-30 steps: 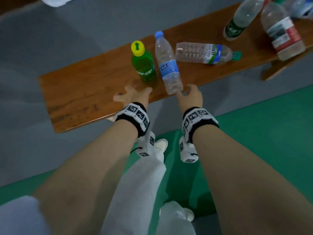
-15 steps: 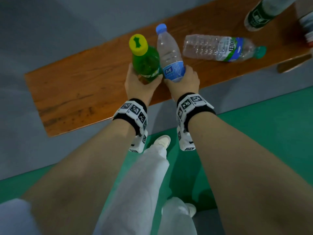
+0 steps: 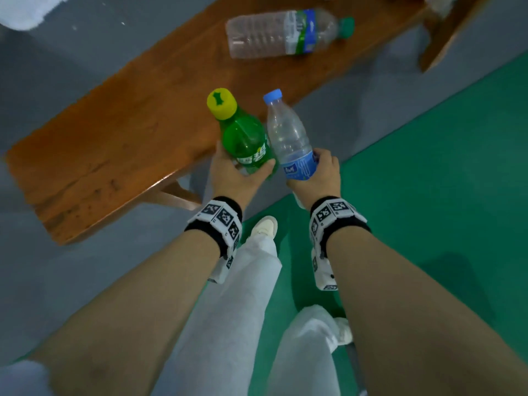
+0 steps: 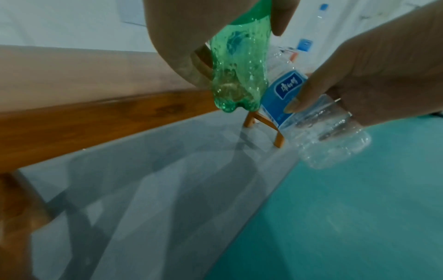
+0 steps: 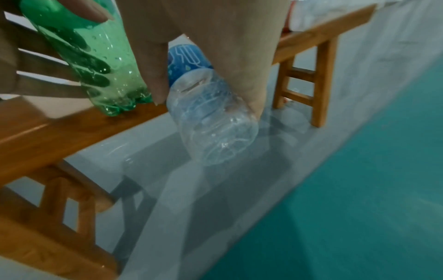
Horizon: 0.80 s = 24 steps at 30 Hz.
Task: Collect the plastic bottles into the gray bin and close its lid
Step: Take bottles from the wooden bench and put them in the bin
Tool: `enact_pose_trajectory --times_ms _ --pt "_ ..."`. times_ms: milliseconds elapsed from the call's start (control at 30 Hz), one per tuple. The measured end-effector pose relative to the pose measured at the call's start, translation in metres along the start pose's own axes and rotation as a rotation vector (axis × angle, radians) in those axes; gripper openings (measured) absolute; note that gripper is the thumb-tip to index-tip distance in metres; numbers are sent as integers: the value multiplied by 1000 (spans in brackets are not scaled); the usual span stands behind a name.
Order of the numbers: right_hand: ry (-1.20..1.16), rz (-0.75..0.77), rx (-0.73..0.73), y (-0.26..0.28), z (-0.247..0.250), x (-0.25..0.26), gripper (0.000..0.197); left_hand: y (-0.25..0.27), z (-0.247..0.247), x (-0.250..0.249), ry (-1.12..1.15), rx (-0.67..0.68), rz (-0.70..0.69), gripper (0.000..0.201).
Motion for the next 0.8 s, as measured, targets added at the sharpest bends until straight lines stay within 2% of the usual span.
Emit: enact_pose_trajectory --times_ms 200,433,600,800 --pt "-154 -148 -112 82 33 -135 67 66 -114 38 -154 313 51 65" --pt "-382 -378 -287 181 61 -305 68 151 -262 94 -417 572 -27 59" --pt "-549 -524 -413 247 60 -413 69 218 -359 142 -597 782 -25 58" --pt "-725 -783 -592 329 49 -534 81 314 -472 182 -864 1031 -123 60"
Point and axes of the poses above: each hand's wrist, its own y-axis away from the middle knuckle, its own z-axis out of the back of the hand, x = y × z, the point moved 2 cm from there along -y, towards the middle knuckle, and after that the axes turned 14 degrees about x, right-handed, at the moved point
